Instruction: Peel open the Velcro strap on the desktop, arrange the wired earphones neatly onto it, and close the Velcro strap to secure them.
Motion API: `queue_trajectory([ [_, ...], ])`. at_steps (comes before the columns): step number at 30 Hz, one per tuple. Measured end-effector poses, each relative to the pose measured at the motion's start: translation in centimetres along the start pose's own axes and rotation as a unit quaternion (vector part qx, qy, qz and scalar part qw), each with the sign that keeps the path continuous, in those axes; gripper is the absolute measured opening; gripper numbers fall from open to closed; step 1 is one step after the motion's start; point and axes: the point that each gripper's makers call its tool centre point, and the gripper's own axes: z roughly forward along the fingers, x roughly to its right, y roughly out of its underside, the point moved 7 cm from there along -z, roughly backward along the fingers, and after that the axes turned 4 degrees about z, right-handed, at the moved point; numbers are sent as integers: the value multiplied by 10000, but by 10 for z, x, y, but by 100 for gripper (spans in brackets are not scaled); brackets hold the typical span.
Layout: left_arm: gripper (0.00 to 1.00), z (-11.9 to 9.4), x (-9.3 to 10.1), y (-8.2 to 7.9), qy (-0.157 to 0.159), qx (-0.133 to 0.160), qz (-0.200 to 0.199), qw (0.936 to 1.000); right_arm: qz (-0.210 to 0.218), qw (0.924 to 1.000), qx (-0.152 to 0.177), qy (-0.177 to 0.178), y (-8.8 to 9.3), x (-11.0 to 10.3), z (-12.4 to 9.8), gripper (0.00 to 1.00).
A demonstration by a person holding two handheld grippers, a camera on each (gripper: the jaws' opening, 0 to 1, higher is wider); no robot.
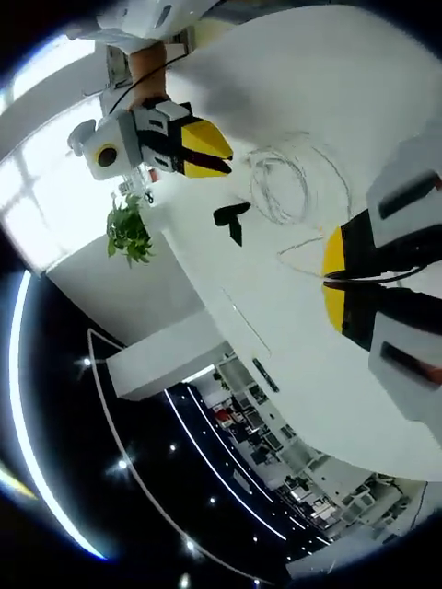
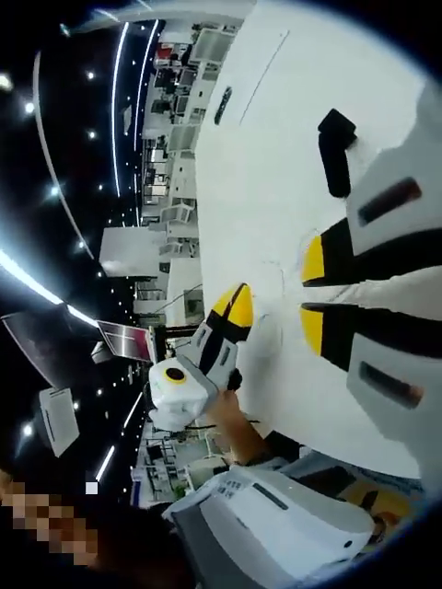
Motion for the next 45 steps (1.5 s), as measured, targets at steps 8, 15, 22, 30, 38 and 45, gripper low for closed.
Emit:
queue_trajectory([
  [8, 5, -6, 13, 9, 196, -209, 172, 9994, 206, 9990, -224, 336, 1, 18, 9, 9],
  [15, 5, -16, 22, 9, 401, -342, 426, 9977, 283, 9981, -103, 539, -4, 26, 6, 9],
  [22, 5, -20, 15, 2, 227, 95, 65, 9997, 234, 9993, -68, 291, -10, 16, 16, 9],
  [30, 5, -6, 36, -16, 285, 327, 179, 9989, 770, 9965, 32, -310, -17, -3, 37, 9],
  [38, 5, 1, 57, -22, 535, 410, 339, 9971, 1832, 9818, 98, -492, -12, -2, 35, 9],
  [45, 5, 3, 64, -24, 482, 414, 593, 9962, 2457, 9685, -91, -399, -6, 5, 30, 12],
])
